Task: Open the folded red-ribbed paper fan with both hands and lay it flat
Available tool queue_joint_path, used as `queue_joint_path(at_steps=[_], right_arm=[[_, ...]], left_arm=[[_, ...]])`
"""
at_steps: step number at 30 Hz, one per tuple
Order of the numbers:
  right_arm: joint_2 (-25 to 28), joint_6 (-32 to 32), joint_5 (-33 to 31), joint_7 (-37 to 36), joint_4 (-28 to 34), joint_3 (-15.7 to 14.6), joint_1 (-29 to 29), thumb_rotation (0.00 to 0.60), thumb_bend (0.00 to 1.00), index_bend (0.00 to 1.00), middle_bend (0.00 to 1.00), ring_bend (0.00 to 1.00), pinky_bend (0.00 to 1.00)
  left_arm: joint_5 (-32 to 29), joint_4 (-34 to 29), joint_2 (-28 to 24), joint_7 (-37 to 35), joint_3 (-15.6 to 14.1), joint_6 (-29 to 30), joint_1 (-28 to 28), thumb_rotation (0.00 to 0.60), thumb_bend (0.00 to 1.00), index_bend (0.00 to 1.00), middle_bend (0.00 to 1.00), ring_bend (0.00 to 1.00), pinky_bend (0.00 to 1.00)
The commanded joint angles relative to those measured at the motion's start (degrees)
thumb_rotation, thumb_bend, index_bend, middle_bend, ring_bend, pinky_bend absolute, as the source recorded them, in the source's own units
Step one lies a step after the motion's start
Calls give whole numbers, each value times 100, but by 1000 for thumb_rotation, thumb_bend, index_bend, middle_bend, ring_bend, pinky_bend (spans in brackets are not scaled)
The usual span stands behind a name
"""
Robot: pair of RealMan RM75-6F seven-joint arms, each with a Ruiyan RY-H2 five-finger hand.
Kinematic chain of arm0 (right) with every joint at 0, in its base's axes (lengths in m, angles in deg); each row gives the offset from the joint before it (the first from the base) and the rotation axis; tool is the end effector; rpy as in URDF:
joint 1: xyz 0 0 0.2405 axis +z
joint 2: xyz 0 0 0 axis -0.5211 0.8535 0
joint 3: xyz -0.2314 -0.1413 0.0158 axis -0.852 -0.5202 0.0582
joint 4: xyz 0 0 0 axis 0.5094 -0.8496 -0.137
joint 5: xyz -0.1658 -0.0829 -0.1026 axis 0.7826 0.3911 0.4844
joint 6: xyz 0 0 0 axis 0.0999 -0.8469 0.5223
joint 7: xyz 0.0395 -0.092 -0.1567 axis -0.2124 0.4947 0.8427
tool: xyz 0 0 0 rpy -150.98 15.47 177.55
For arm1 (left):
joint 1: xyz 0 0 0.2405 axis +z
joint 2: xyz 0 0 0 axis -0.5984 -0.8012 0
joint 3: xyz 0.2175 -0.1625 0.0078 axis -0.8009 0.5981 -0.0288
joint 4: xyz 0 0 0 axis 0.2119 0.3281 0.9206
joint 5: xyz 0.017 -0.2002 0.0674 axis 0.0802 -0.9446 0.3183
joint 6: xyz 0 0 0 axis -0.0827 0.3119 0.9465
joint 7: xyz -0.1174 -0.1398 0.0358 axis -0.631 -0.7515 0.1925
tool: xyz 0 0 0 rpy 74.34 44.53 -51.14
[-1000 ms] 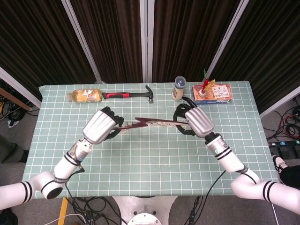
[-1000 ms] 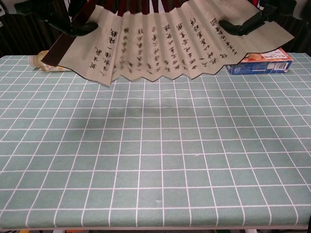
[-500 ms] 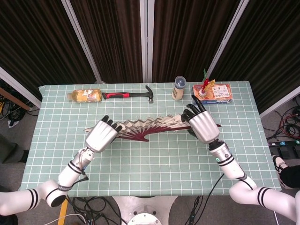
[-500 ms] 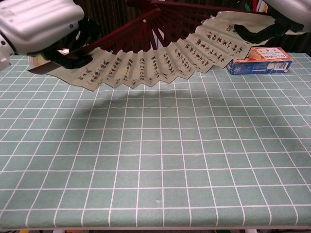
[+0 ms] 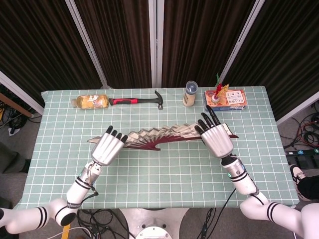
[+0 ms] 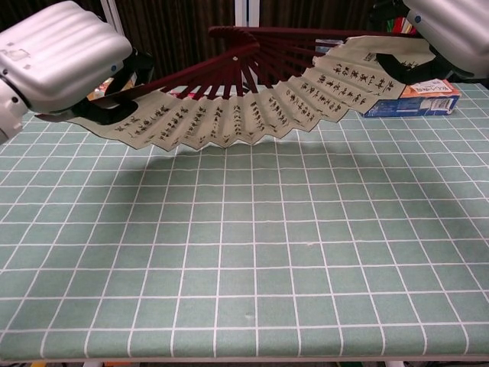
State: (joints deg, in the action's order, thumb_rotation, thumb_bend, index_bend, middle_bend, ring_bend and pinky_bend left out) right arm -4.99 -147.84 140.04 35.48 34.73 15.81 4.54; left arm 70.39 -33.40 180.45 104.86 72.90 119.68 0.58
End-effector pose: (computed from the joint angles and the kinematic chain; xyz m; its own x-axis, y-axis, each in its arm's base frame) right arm -0.1522 -0.3733 0.0381 0.5183 0.4050 0.7533 -0.6006 -0.4547 0.6577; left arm -0.1203 0.3420 -0.0062 0.6770 -0.3170 0.6642 0.5100 -0.4486 -0.7339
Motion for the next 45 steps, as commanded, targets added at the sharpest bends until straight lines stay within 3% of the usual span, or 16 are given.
queue_joint_path(at_steps=[1,6,11,17,21,25,28,38,45], right_arm=[[-58,-131,98,68,-43,-59,-78,600,456,675,418,198,0],[-31,-241,145,169,57,-147,-234,600,451,604,359,143,0],[-40,-314,204,254,-5,-301,-418,600,422,472,281,51,0],[-55,-381,225,288,-8,-521,-709,600,340,113,122,0,0],[51,-176,0,514,345,-651,-950,600,237,2,43,0,0],[191,162,-364,719,843,-763,-1169,600,67,0,1,0,0],[363,521,-771,938,1263,-772,-1272,600,10,0,0,0,0],[1304,2241,-2373,1282,2510,-412,-871,600,0,0,0,0,0],[1896,3193,-3061,1111,2843,-227,-416,600,0,0,0,0,0]], left_arm=[[6,-96,-26,39,-18,-37,21,600,303,416,651,641,448],[144,-303,-81,82,-96,-75,32,600,134,322,612,627,445],[139,-410,-73,304,-190,-237,46,600,96,311,579,588,429],[-170,-842,-157,612,-303,-549,124,600,4,202,405,385,325],[-226,-1116,-246,659,-318,-650,128,600,0,135,287,240,294],[-308,-1238,-269,637,-293,-772,97,600,0,112,246,208,274],[-399,-1291,-306,583,-248,-854,73,600,0,104,235,198,263],[-809,-1297,-554,-443,155,-951,37,600,0,102,226,186,255],[-1308,-1253,-922,-1898,586,-1048,105,600,0,102,226,186,252]])
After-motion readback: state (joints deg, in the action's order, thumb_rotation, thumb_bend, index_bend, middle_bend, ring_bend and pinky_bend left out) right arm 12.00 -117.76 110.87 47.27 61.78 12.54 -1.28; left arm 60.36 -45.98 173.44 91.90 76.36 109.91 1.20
